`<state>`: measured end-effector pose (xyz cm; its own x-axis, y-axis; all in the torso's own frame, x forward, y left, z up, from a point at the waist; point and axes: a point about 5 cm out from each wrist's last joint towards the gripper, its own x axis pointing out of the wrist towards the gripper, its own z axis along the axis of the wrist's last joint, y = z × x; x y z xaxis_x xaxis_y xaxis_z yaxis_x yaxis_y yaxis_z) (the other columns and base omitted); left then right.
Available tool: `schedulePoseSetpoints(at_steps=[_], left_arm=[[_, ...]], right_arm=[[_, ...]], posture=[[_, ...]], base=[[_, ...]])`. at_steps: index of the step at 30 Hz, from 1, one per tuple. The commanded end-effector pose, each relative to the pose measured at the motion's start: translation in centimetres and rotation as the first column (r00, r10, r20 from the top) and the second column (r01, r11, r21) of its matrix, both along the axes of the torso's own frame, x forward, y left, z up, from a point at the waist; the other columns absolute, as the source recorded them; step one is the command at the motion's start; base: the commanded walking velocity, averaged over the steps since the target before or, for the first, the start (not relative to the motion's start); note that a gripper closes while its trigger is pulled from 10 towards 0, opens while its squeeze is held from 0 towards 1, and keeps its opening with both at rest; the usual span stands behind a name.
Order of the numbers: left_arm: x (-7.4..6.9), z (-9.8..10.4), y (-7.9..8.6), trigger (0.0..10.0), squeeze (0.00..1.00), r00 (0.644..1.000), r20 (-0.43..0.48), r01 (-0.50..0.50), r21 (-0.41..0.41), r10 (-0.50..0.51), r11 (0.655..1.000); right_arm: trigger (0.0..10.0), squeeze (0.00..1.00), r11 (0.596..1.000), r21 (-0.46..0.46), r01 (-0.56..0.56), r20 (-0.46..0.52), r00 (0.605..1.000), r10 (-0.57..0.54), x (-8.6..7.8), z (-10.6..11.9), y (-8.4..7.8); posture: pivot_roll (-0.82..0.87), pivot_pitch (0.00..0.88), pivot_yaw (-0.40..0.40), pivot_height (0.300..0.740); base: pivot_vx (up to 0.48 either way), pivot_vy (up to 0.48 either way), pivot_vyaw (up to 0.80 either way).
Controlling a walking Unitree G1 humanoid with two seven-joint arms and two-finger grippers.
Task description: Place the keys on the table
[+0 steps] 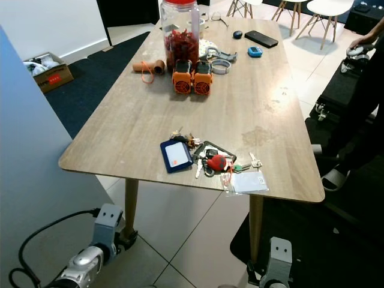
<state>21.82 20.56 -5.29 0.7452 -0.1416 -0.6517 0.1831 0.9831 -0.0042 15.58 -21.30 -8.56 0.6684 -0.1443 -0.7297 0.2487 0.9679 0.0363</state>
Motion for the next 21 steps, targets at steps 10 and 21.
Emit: schedulePoseSetpoints(at_steps=[10,21], left_arm=[[-1.1,-1.0,-1.4,10.0,0.0,0.997,-0.052,0.06,-0.014,-0.061,0.998],[-1.9,-1.7,-1.3,10.0,0.0,0.992,-0.124,0.022,-0.022,-0.024,1.0]], right_arm=[[10.0,0.0,0.999,-0.023,-0.045,-0.02,0.999,0.045,-0.2,-0.2,0.4],[10.0,0.0,0.997,-0.019,-0.076,-0.022,0.997,0.075,0.1,-0.2,0.8]], posture=[[0.03,0.033,0.003,0.74],[0.03,0.039,-0.004,0.74]], base=[[0.0,0.0,0.72],[0.0,0.0,0.8]])
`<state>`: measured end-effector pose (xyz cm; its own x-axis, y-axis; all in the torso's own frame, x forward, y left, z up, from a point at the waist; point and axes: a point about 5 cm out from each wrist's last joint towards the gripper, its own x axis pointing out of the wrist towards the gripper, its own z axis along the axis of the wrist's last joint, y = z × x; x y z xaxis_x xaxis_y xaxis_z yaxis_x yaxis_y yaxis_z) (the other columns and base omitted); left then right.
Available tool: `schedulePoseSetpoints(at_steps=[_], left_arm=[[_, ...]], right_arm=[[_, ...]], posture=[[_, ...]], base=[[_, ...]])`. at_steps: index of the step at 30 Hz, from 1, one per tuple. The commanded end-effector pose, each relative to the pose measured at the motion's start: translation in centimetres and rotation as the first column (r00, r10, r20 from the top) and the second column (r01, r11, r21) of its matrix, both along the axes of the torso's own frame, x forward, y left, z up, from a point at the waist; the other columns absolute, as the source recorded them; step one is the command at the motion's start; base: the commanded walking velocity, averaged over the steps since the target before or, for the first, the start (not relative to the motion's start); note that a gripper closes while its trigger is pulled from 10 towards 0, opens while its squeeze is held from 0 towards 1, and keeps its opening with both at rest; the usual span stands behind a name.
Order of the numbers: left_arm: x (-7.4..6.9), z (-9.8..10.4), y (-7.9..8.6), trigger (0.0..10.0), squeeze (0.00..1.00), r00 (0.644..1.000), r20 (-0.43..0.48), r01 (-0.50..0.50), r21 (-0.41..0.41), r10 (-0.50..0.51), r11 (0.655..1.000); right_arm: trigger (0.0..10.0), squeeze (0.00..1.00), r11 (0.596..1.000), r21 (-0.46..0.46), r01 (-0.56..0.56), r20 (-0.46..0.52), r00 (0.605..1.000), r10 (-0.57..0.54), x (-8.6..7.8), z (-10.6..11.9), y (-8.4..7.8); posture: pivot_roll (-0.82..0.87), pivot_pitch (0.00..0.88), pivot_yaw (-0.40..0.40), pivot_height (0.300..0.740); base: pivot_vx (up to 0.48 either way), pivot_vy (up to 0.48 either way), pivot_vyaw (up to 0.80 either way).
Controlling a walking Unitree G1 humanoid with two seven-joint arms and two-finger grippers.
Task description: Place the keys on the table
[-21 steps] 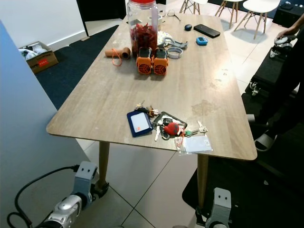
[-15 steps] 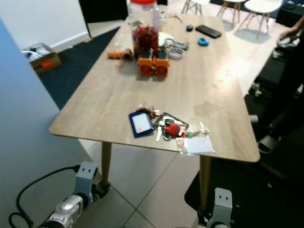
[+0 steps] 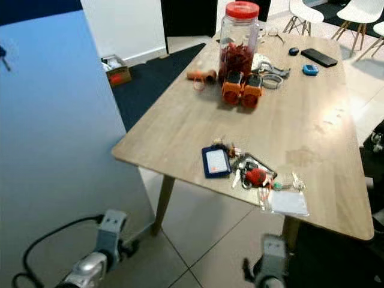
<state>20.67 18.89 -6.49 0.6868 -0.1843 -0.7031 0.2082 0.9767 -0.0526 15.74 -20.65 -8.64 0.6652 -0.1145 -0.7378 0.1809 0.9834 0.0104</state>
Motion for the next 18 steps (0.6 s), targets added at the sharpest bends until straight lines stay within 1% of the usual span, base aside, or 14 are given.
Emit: schedulePoseSetpoints(at_steps=[1,2,5,6,7,9,13,15,18], left_arm=[[-0.87,-0.58,0.43,10.0,0.0,0.998,-0.055,-0.006,0.023,0.007,1.0],[-0.87,-0.58,0.43,10.0,0.0,0.998,-0.055,-0.006,0.023,0.007,1.0],[-1.14,-0.82,0.71,10.0,0.0,0.996,-0.079,-0.025,0.065,0.03,0.998],[-1.14,-0.82,0.71,10.0,0.0,0.996,-0.079,-0.025,0.065,0.03,0.998],[-1.21,-0.89,0.82,10.0,0.0,0.996,-0.084,-0.006,0.115,0.016,0.993],[-1.24,-0.94,0.81,10.0,0.0,0.996,-0.09,-0.007,0.124,0.018,0.992],[-0.95,-0.83,0.59,10.0,0.0,0.996,-0.078,-0.042,0.102,0.05,0.994],[-0.87,-0.81,0.59,10.0,0.0,0.996,-0.079,-0.044,0.104,0.052,0.994],[-0.56,-0.66,0.81,10.0,0.0,0.993,-0.087,-0.073,0.093,0.081,0.993]], right_arm=[[10.0,0.0,1.0,0.003,-0.008,-0.004,1.0,0.008,-0.06,-0.06,0.2],[10.0,0.0,1.0,0.003,-0.008,-0.004,1.0,0.008,-0.06,-0.06,0.2],[10.0,0.0,1.0,0.002,-0.018,-0.005,1.0,0.018,0.07,-0.04,0.3],[10.0,0.0,1.0,0.002,-0.018,-0.005,1.0,0.018,0.07,-0.04,0.3],[10.0,0.0,1.0,-0.001,-0.03,-0.005,1.0,0.03,0.12,-0.03,0.39],[10.0,0.0,0.999,-0.001,-0.032,-0.005,0.999,0.032,0.15,-0.03,0.43],[10.0,0.0,1.0,0.0,-0.029,-0.004,1.0,0.029,0.19,-0.03,0.54],[10.0,0.0,1.0,0.0,-0.028,-0.003,1.0,0.028,0.2,-0.02,0.56],[10.0,0.0,1.0,0.0,-0.023,0.001,1.0,0.023,0.29,0.0,0.62]], posture=[[0.03,0.04,-0.005,0.74],[0.03,0.04,-0.005,0.74],[0.03,0.04,-0.005,0.74],[0.03,0.04,-0.005,0.74],[0.03,0.04,-0.005,0.74],[0.03,0.04,-0.003,0.74],[0.03,0.037,0.004,0.74],[0.03,0.036,0.005,0.74],[0.03,0.032,0.008,0.74]], base=[[0.0,0.0,0.8],[0.0,0.0,0.8],[0.0,0.0,0.8],[0.0,0.0,0.8],[0.0,0.0,0.8],[0.0,0.0,0.8],[0.0,0.0,0.8],[0.0,0.0,0.8],[0.0,0.0,0.8]])
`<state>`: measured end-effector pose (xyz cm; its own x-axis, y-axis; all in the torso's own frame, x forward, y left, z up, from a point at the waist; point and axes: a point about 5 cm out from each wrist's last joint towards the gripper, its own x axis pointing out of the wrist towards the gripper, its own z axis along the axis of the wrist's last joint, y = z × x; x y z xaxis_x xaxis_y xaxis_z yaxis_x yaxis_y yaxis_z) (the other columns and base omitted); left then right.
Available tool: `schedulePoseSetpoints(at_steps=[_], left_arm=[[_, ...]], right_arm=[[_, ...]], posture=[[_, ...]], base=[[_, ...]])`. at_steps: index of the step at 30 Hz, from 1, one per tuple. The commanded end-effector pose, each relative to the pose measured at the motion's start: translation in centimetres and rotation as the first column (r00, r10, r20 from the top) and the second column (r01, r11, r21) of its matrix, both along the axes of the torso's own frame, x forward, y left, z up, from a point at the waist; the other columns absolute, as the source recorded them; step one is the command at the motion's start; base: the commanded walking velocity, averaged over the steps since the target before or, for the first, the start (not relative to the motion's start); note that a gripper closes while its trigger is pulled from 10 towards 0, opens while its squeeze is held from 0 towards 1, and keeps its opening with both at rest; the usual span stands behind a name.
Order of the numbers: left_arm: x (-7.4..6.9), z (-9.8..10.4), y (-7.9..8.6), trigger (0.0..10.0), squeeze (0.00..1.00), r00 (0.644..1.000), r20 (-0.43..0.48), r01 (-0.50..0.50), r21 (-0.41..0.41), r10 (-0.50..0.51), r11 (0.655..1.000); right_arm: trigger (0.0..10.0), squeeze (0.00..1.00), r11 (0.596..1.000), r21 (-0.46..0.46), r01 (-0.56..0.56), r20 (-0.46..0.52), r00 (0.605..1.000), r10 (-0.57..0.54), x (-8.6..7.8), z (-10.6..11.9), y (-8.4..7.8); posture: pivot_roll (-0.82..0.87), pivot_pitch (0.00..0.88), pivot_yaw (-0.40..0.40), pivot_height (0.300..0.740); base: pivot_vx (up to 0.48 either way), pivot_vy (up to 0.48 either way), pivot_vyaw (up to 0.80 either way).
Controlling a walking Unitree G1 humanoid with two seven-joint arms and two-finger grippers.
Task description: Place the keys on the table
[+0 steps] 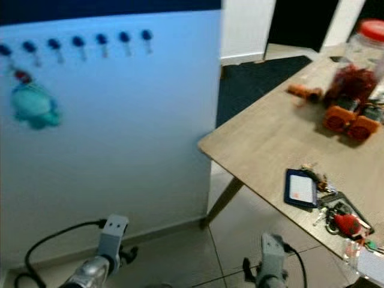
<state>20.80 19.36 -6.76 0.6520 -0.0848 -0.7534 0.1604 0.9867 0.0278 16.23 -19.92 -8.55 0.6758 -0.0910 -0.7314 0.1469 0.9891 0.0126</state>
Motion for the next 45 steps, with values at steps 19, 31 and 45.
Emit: schedulePoseSetpoints(at_steps=[19,31,45], left_arm=[[0.8,0.4,-0.1,10.0,0.0,1.0,0.01,0.025,0.046,-0.025,0.999],[1.6,0.9,-0.7,10.0,0.0,0.997,0.047,0.055,0.027,-0.056,0.998],[1.6,0.9,-0.9,10.0,0.0,0.996,0.049,0.068,0.023,-0.069,0.997]], right_arm=[[10.0,0.0,1.0,-0.003,0.026,-0.005,1.0,-0.026,-0.2,0.0,-0.3],[10.0,0.0,0.996,0.042,0.073,-0.004,0.997,-0.073,-0.5,-0.2,-0.2],[10.0,0.0,0.997,0.048,0.067,-0.009,0.998,-0.067,-0.8,-0.3,-0.1]], posture=[[0.03,0.012,0.018,0.74],[0.03,0.015,0.016,0.74],[0.03,0.022,0.012,0.74]], base=[[0.0,0.0,0.8],[0.0,0.0,0.13],[0.0,0.194,0.0]])
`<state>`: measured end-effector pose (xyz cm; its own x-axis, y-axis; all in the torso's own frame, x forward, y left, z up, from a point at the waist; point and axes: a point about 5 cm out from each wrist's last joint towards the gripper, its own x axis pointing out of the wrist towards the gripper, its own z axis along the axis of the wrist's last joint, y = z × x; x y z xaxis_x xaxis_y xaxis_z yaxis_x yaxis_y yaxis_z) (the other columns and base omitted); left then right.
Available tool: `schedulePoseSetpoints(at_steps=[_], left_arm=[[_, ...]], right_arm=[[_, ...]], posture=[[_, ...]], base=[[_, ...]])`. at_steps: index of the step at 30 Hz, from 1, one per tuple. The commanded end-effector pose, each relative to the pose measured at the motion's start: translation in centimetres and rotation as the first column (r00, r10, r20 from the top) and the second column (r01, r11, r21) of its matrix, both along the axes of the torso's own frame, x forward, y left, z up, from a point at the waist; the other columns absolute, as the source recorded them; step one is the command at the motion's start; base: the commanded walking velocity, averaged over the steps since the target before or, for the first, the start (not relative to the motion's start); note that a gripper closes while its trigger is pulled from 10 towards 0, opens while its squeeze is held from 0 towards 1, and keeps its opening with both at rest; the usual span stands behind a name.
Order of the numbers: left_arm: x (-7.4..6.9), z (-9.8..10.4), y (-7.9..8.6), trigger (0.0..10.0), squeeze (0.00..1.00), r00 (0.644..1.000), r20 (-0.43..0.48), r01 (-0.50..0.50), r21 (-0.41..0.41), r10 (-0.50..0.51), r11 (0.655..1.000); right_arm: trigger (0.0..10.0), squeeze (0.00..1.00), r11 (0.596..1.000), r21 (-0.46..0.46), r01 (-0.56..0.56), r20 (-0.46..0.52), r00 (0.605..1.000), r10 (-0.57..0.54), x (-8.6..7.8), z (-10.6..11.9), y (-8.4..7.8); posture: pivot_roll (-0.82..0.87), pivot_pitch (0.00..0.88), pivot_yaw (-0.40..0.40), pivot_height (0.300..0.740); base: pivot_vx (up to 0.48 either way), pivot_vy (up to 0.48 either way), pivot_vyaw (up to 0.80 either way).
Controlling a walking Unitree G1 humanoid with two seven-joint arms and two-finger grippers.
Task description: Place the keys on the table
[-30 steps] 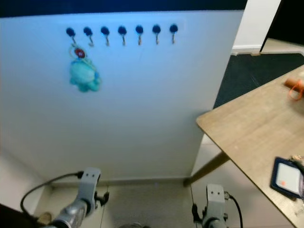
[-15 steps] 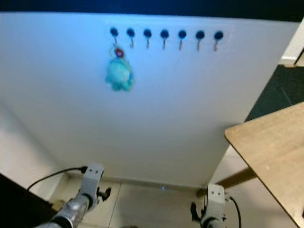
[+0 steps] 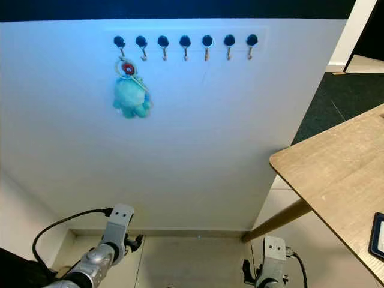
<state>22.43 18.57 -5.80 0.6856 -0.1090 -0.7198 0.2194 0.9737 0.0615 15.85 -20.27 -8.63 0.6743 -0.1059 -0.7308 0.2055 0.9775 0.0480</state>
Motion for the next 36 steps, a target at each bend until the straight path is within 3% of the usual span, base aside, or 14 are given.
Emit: schedulePoseSetpoints(at_steps=[1,16,22,31,36], left_arm=[[-0.01,0.0,-0.12,10.0,0.0,1.0,0.002,0.004,-0.003,-0.004,1.0],[0.11,0.16,0.17,10.0,0.0,0.999,0.025,-0.033,-0.008,0.033,0.999],[0.07,0.17,-0.05,10.0,0.0,0.999,0.033,0.015,0.013,-0.015,1.0],[-0.04,0.09,0.0,10.0,0.0,0.999,0.034,0.005,0.026,-0.006,1.0],[-0.23,-0.08,0.47,10.0,0.0,0.999,0.011,-0.038,0.024,0.038,0.999]], right_arm=[[10.0,0.0,1.0,0.014,0.006,-0.014,1.0,-0.006,-0.4,-0.23,0.27],[10.0,0.0,1.0,0.019,0.003,-0.016,1.0,-0.003,-0.52,-0.29,0.4],[10.0,0.0,1.0,0.022,0.003,-0.012,1.0,-0.002,-0.44,-0.27,0.56],[10.0,0.0,1.0,0.023,0.001,-0.013,1.0,0.0,-0.39,-0.28,0.64],[10.0,0.0,0.999,0.034,0.001,-0.013,1.0,-0.001,-0.47,-0.32,0.78]], posture=[[0.03,0.025,0.012,0.74],[0.03,0.043,0.004,0.74],[0.04,0.048,0.005,0.74],[0.04,0.05,0.007,0.74],[0.04,0.052,0.007,0.74]], base=[[0.0,0.0,0.0],[0.0,0.0,0.0],[0.0,0.0,0.0],[0.0,-0.43,0.0],[0.0,0.0,0.0]])
